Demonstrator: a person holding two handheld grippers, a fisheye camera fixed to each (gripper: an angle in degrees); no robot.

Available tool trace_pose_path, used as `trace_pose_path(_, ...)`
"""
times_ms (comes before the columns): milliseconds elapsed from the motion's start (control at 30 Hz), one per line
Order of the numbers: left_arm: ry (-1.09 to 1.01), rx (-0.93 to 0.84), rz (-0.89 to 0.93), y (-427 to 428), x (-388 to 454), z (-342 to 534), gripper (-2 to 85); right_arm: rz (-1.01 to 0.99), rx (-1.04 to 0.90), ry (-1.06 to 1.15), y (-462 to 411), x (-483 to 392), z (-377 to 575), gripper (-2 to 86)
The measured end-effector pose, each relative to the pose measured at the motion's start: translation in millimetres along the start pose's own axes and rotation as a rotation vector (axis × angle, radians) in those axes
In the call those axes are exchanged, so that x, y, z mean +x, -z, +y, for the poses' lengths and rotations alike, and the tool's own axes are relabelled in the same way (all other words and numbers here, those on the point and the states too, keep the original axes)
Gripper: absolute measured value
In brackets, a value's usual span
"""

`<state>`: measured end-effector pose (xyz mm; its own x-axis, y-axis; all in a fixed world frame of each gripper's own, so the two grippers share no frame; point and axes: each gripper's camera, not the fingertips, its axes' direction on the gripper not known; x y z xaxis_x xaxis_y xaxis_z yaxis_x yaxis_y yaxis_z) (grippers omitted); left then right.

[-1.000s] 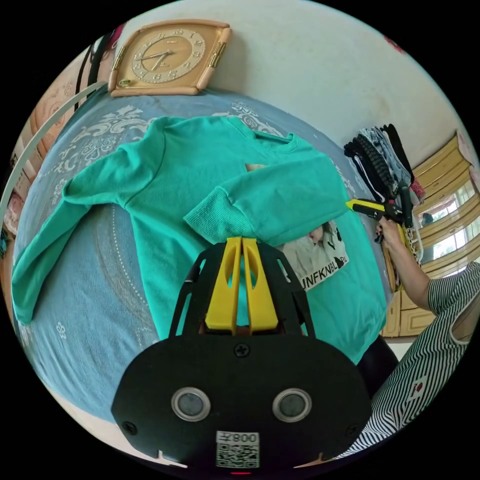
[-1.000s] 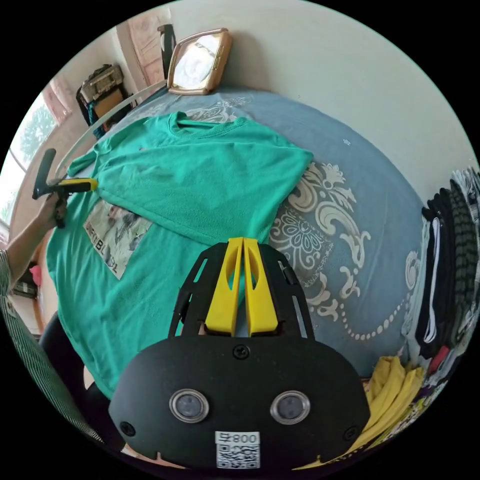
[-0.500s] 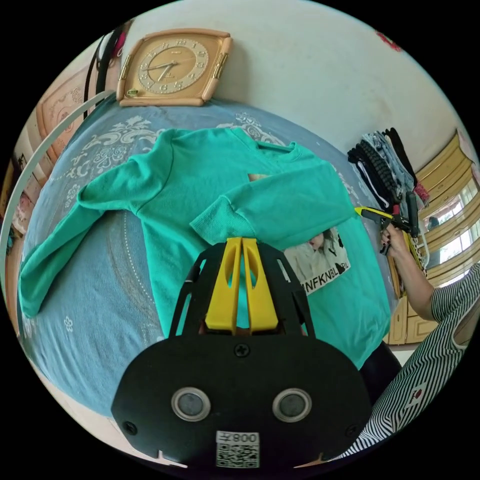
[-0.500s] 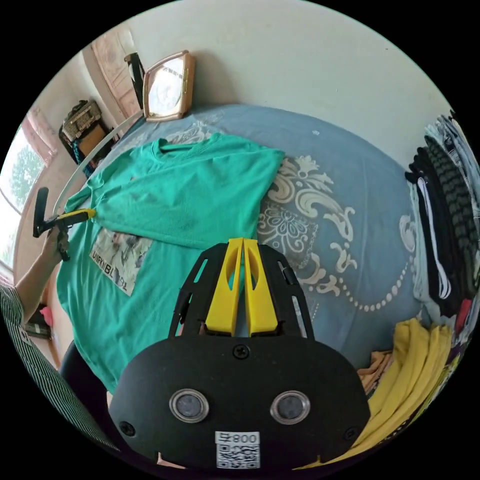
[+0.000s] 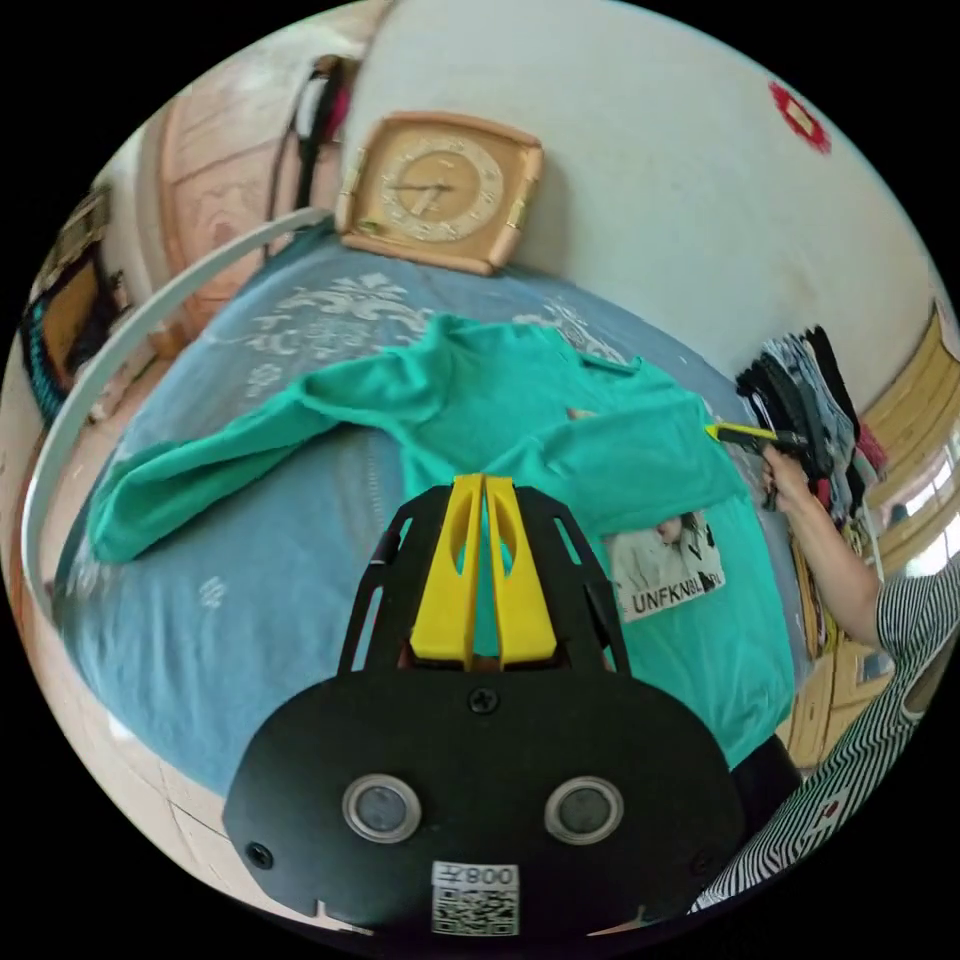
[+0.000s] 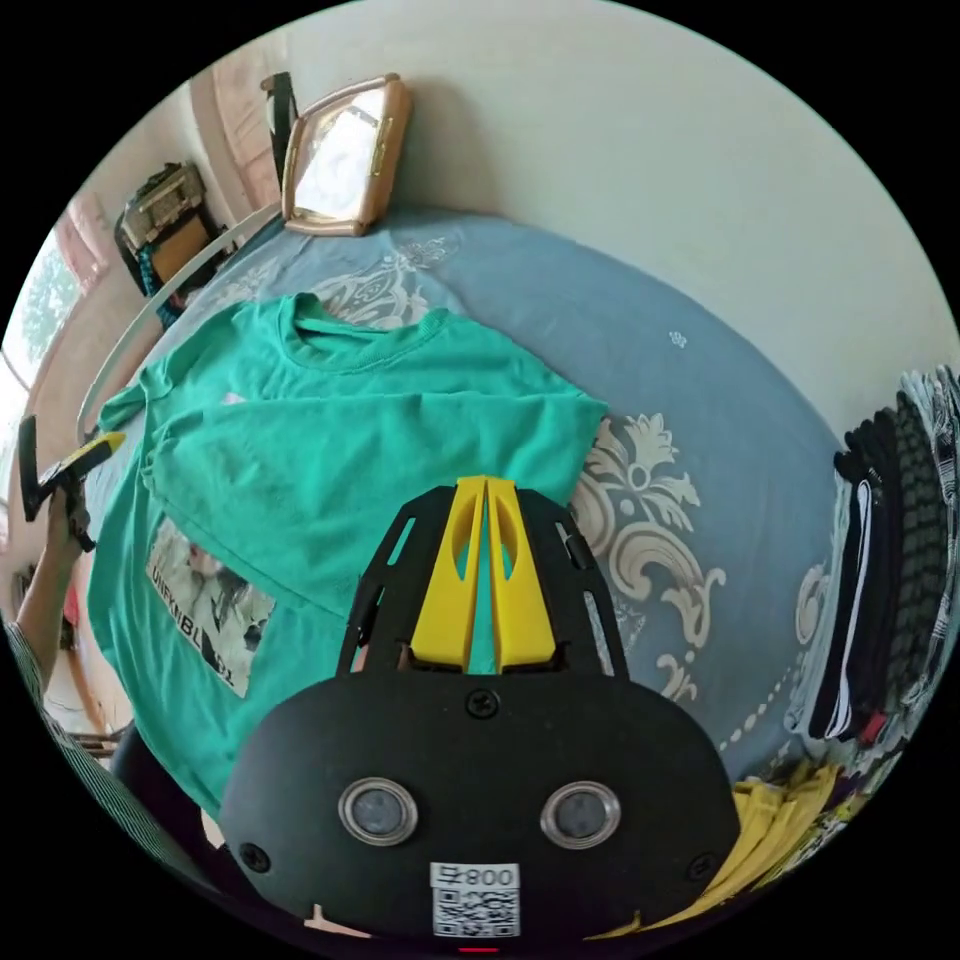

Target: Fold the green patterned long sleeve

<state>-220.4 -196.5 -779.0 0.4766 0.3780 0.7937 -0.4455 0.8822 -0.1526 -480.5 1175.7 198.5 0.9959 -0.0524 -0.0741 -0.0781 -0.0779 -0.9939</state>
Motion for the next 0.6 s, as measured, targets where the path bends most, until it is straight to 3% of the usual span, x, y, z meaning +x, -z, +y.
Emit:
trace_pose_path(167,0.408,0.155,-0.092,98,-148,34,3.2,-0.214,0.115,0.225,27,-104,3,0.1)
trace_pose_path(367,0.816,0.294,-0.027,153,-279,71,6.4,-0.354,0.085,0.378,9,-213,-14,0.0)
trace_pose_path(600,0.948,0.243,-0.103,156,-335,68,4.0,-0.386,0.014,0.36,-22,-255,-31,0.1)
